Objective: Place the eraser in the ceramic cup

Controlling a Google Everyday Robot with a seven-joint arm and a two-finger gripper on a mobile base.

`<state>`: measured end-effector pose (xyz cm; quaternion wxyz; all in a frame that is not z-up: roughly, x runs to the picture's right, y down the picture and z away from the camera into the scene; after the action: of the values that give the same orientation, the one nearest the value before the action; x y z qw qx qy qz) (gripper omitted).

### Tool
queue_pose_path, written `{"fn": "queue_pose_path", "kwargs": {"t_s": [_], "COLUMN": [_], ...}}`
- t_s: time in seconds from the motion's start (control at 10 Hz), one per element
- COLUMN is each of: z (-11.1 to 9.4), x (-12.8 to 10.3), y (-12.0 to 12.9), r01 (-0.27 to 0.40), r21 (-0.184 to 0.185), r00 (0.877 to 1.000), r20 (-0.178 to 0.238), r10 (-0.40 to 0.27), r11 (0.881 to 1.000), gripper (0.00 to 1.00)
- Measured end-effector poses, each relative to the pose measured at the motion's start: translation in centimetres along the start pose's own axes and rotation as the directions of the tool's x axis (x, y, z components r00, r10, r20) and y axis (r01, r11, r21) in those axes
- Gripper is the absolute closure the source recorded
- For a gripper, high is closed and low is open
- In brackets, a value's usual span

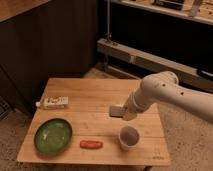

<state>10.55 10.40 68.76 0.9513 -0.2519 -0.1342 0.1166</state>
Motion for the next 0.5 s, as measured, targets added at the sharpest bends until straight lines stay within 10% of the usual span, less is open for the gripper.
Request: {"fn": "queue_pose_path", "kwargs": {"t_s": [0.5], "z": [-0.8], "x": [1.8], "y": [1.5], "r01": [-0.046], "r21": [0.003], "r00": [0.999], "r20": [-0.002], "r10": [0.046], "r11": [0.999], "gripper": [1.0]}}
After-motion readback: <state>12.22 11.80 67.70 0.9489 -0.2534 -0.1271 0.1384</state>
